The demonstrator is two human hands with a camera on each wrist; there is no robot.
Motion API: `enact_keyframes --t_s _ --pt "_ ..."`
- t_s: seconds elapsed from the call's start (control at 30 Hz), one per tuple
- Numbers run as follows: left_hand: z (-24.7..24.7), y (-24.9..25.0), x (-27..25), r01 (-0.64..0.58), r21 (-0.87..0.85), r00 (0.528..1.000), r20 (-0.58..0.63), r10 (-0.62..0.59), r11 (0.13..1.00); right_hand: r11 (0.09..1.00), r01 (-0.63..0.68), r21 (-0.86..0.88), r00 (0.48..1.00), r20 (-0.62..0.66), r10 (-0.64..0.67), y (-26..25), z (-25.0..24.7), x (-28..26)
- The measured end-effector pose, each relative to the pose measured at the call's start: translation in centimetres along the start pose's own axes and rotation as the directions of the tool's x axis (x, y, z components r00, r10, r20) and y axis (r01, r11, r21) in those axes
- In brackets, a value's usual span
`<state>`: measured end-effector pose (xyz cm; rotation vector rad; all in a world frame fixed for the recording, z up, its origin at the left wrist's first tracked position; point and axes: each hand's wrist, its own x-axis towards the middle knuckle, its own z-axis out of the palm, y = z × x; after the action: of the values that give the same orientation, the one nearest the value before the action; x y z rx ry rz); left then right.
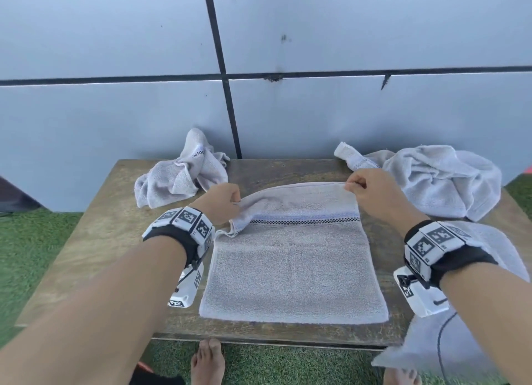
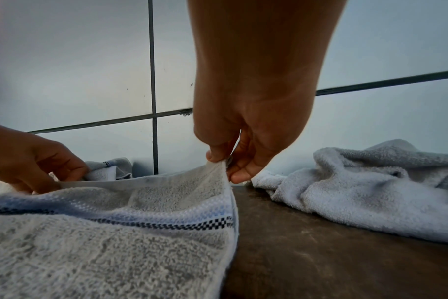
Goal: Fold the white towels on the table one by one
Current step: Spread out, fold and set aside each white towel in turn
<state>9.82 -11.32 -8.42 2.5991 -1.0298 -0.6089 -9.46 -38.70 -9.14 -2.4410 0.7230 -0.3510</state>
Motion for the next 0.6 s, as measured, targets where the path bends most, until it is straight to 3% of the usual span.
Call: enact_keyframes --t_s 0.37,0.6 --pt "-3.1 -0.5 -6.8 -0.13 -0.108 0.987 -0.114 0.117 0.986 0.998 0.024 0.053 1.0 0.012 -0.025 -1.3 -4.0 -5.9" --pt "-3.6 -0.8 -10.0 -0.1 -0.195 0.989 -0.127 0.075 0.976 1.0 0.002 0.02 1.0 -0.031 -0.002 -2.0 -4.6 -8.9"
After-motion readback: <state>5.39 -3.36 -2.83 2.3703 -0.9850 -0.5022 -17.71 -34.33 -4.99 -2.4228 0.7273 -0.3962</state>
